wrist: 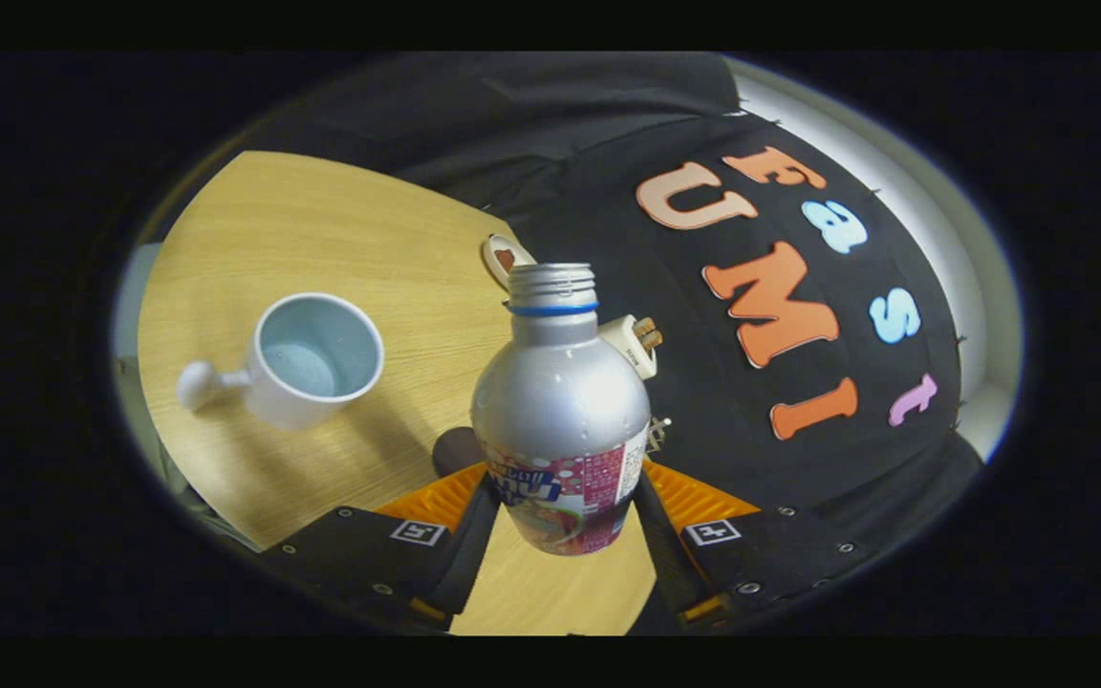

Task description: Take the bottle from table, then pour the juice into the cup, finally place the bottle on the coaster

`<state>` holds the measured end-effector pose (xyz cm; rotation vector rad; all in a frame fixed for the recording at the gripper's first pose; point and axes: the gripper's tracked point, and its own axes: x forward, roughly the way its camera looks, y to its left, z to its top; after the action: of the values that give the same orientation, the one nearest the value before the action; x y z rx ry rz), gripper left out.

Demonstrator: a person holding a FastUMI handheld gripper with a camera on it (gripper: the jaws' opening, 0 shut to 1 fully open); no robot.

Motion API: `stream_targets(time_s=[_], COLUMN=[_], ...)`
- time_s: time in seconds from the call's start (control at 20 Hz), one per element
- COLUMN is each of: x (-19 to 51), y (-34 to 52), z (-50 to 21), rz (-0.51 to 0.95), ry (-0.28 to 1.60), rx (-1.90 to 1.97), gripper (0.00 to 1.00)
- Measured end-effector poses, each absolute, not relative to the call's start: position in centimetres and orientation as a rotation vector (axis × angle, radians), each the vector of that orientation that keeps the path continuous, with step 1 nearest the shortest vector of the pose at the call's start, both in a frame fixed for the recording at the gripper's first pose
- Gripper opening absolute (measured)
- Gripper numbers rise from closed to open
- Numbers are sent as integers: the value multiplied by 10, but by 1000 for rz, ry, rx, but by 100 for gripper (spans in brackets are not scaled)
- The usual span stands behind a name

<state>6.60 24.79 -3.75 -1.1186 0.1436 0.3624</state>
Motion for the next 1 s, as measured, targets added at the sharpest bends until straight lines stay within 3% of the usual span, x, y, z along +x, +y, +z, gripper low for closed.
stream_targets(time_s=[0.3,0.45,1.0], x=[96,119,162], y=[236,223,239], z=[-62,-57,-105], rz=[412,371,442], ry=[285,284,389], rx=[-595,-467,-105], gripper=[76,76,76])
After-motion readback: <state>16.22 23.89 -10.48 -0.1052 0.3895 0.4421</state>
